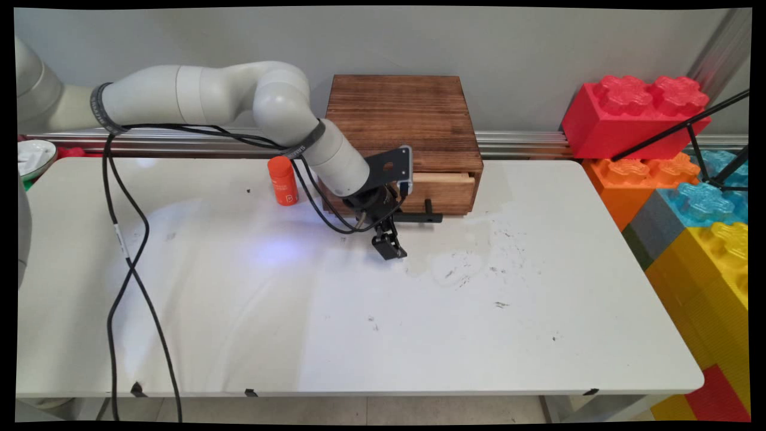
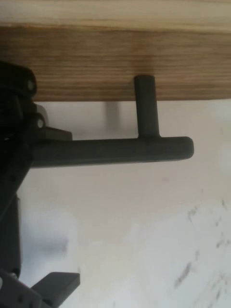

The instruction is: Open the drawer

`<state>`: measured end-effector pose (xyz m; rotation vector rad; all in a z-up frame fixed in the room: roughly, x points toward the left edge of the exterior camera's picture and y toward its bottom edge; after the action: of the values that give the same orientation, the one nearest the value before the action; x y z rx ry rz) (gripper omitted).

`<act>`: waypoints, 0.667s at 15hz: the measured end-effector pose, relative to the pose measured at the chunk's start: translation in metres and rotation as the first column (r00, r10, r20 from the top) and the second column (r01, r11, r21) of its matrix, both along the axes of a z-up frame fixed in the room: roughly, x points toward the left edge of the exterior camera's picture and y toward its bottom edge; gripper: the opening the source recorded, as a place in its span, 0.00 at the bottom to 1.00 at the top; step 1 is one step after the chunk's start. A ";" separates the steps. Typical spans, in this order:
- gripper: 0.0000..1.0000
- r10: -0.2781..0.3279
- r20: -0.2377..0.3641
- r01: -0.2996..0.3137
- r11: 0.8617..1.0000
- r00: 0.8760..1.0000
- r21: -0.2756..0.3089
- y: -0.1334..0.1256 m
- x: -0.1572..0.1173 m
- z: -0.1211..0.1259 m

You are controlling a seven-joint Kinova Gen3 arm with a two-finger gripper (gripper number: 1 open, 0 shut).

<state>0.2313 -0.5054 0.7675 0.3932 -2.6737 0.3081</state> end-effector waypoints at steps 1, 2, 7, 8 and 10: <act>1.00 -0.003 -0.004 0.003 1.000 1.000 0.006 0.005 -0.002 0.000; 1.00 -0.007 -0.007 0.008 1.000 1.000 0.013 0.011 -0.004 0.000; 1.00 -0.031 -0.019 0.031 0.999 0.999 0.040 0.043 -0.014 0.000; 1.00 -0.035 -0.021 0.036 0.998 0.999 0.044 0.051 -0.016 0.001; 1.00 -0.040 -0.024 0.041 0.998 0.999 0.050 0.061 -0.019 0.001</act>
<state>0.2118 -0.4443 0.7689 0.3545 -2.6677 0.2234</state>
